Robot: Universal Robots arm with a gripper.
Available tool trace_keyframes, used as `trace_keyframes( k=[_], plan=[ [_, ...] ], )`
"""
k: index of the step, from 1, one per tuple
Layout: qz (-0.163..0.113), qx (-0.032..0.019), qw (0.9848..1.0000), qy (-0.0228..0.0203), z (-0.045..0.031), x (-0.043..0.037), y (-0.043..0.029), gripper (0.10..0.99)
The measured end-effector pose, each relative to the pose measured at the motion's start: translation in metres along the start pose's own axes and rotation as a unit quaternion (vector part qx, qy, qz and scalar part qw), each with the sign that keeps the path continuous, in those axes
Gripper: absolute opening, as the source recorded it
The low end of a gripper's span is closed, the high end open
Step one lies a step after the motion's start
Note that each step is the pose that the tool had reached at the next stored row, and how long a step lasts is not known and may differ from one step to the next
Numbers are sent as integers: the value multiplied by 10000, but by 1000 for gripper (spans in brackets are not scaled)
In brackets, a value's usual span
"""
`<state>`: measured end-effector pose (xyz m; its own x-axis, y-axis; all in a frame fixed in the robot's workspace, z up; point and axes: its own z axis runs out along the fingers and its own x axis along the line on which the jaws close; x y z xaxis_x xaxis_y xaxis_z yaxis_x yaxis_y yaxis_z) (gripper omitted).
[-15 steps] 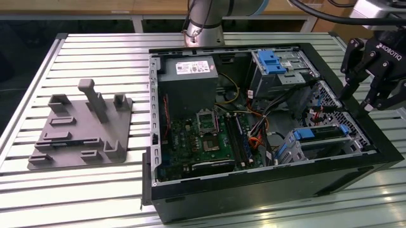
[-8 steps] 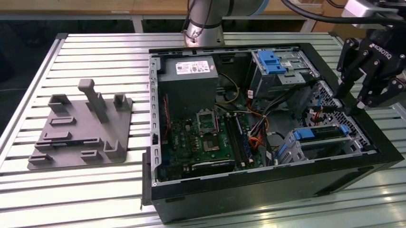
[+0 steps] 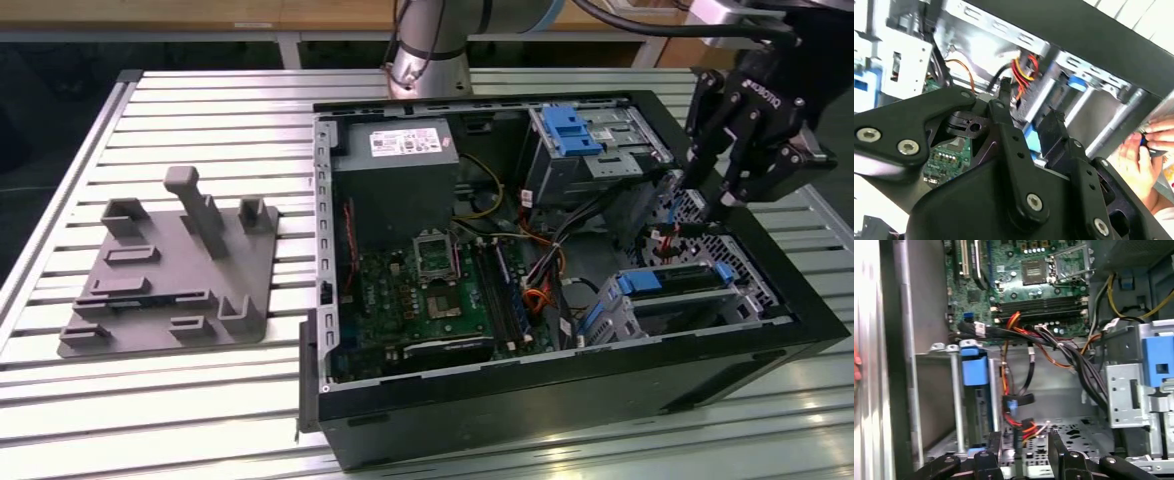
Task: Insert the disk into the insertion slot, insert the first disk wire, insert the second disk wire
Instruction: 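Insert the first disk wire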
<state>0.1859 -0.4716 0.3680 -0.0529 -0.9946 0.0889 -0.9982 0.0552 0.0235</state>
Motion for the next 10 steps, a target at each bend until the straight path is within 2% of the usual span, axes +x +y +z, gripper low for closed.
trace_keyframes(
  k=[3,4,6,10],
  plan=[
    [1,2,10000,42,28,-69,-20,498],
    [2,4,10000,72,37,-75,-24,498],
    [5,11,9998,179,44,-79,-30,498],
    [10,21,9994,350,67,-81,-39,498]
  ],
)
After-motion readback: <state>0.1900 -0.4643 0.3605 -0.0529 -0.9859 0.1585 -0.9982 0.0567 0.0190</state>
